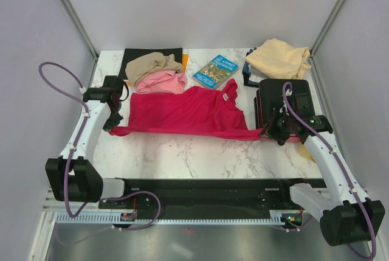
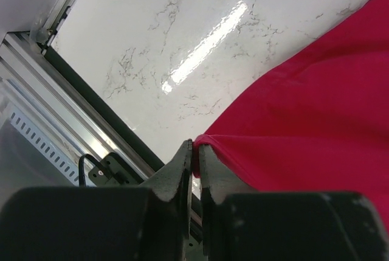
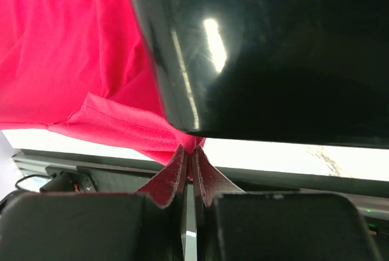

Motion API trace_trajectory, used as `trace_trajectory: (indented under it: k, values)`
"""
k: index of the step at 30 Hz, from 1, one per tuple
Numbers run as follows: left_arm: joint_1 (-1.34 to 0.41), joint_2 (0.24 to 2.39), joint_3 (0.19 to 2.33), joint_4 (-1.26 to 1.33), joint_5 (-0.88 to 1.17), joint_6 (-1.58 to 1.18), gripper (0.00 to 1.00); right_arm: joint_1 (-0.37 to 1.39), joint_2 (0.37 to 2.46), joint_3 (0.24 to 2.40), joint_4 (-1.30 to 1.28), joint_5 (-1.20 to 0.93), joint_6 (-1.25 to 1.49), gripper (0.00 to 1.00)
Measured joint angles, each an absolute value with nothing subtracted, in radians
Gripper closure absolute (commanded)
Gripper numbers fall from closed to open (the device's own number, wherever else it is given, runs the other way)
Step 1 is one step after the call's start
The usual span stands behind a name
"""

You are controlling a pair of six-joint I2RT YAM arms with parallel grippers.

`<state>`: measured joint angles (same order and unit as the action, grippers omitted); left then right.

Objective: Fold and stack the t-shirts

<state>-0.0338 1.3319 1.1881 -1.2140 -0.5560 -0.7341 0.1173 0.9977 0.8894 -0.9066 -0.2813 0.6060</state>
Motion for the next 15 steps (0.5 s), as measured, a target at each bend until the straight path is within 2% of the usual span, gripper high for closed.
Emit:
trace_trajectory:
  k: [1,7,15]
  values:
    - [-0.034,1.330,1.187,-1.215,-0.548,-0.734,0.81,0.118,0.997,0.889,-0.909,-0.275,0.606,0.88]
    - [-0.034,1.258,1.119,-1.223,-0.504,-0.731,0.71,0.119,0.992,0.888,-0.955,-0.237,0.606,0.61]
    - [-0.028,1.221,1.103,-1.261,-0.493,-0.730,0.66,0.119,0.967,0.847,-1.005,-0.225,0.602,0.61]
